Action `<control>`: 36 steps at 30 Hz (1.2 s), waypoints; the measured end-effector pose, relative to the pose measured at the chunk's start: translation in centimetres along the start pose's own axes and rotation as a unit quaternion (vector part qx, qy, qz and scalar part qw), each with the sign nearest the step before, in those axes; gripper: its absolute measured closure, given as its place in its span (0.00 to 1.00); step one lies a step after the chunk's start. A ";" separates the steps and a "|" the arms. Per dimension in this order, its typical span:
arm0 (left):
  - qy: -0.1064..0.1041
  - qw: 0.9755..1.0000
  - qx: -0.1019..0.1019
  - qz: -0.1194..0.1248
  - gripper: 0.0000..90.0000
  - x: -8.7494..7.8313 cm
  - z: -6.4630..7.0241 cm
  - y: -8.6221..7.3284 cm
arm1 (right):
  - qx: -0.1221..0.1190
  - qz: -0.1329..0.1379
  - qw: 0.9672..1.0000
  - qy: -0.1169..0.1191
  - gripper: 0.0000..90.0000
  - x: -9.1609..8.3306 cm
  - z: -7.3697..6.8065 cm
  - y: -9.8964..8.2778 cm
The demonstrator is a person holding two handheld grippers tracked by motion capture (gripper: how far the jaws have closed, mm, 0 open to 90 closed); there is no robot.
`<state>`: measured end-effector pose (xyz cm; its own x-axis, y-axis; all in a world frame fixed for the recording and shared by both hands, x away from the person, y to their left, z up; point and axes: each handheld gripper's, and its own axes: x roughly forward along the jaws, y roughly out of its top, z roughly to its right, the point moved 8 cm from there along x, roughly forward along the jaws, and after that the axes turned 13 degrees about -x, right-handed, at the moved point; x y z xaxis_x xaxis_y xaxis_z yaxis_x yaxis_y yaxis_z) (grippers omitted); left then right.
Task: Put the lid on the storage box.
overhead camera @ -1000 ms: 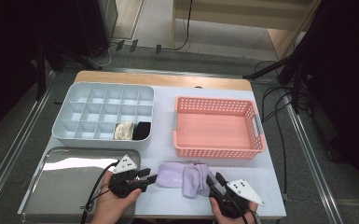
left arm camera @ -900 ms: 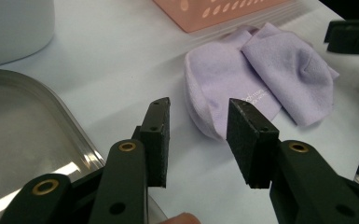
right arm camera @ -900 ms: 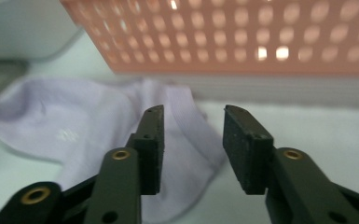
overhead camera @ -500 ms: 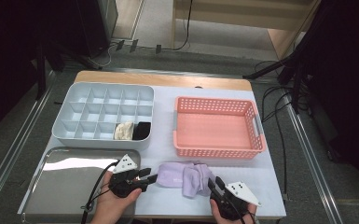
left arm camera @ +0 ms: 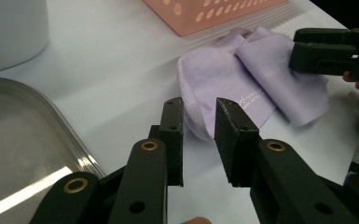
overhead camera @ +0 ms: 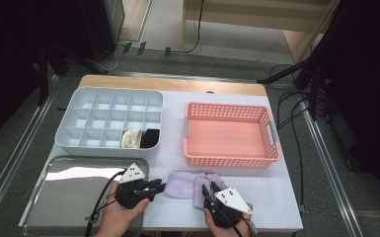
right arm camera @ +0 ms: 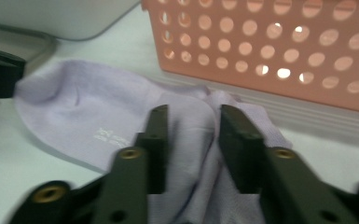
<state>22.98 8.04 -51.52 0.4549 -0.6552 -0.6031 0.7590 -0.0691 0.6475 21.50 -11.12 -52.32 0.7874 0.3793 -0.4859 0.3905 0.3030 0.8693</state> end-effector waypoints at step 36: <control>-0.018 1.000 0.009 0.016 0.66 -0.8 2.5 -1.4 | 0.023 0.009 1.000 0.005 0.87 -2.7 1.6 0.2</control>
<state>20.34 6.77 -50.74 0.4613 -0.6837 -0.5655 0.7362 -0.0607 0.6740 20.26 -13.48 -50.71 0.7898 0.3933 -0.4707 0.3978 0.2558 0.8811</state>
